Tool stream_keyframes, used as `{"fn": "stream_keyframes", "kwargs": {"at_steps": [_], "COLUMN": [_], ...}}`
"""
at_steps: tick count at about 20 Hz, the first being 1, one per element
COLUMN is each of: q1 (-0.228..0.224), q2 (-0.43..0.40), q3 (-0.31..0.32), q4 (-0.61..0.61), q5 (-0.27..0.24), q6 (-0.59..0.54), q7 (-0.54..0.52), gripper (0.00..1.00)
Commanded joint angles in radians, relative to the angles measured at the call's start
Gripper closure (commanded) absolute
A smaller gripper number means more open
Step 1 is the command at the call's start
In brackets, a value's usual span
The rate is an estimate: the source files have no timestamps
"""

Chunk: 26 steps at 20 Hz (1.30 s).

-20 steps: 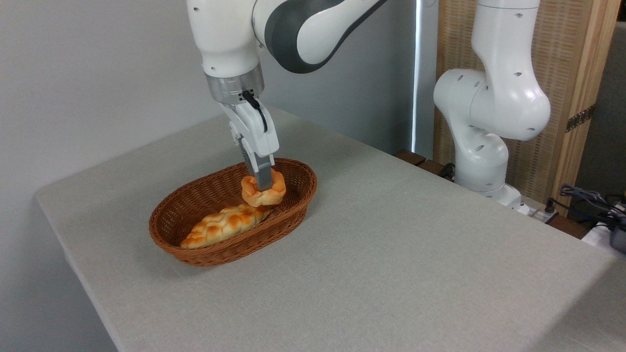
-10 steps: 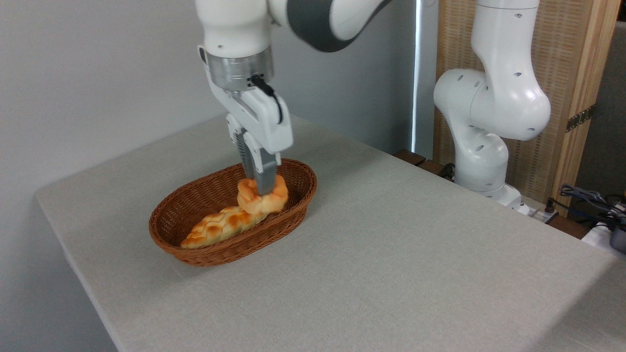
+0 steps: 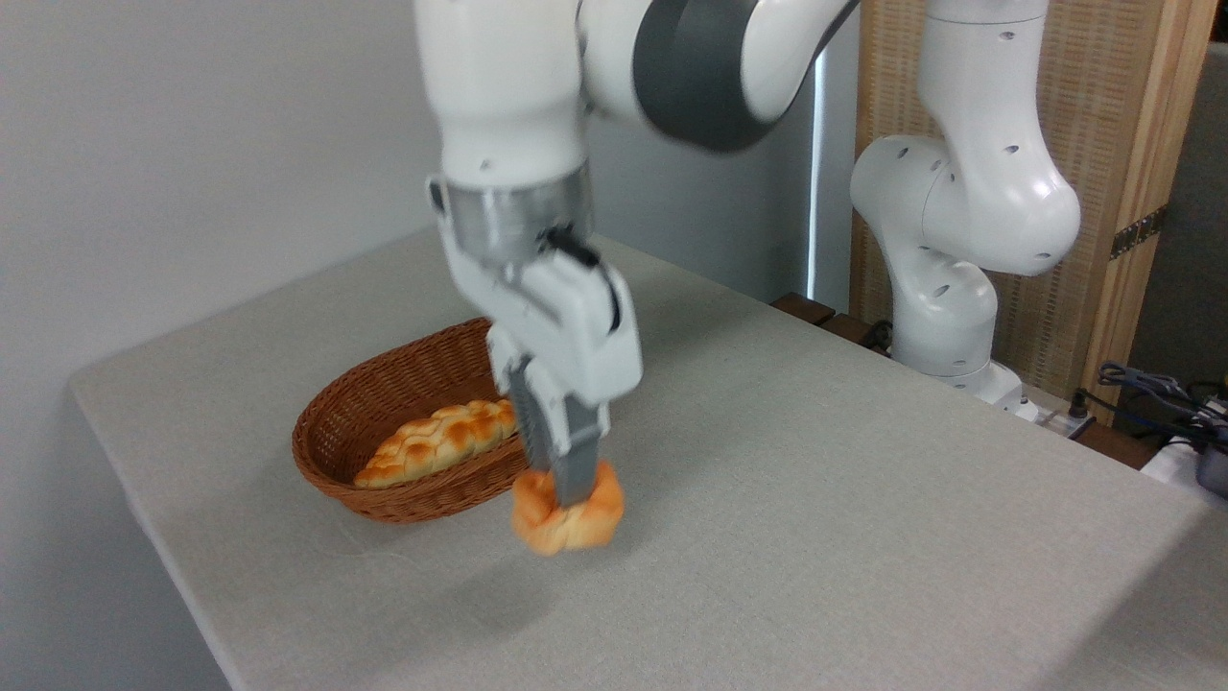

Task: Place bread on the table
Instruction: 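Move the roll beside the basket and lower it onto the table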

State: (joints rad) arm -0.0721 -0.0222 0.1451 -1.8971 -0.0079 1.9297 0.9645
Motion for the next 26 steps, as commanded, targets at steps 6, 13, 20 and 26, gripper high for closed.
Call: {"fn": "stream_keyframes", "kwargs": {"at_steps": [6, 13, 20, 26], "q1": [-0.008, -0.008, -0.008, -0.002], "q2": [0.137, 0.169, 0.215, 0.209], "q3": [-0.009, -0.027, -0.088, -0.095], "q4": [0.116, 0.115, 0.113, 0.122], "q5": [0.006, 0.008, 0.045, 0.054], "q6": [0.047, 0.103, 0.095, 0.092], "q7": [-0.023, -0.024, -0.115, -0.118], "gripper": [0.36, 0.11, 0.11, 0.0]}}
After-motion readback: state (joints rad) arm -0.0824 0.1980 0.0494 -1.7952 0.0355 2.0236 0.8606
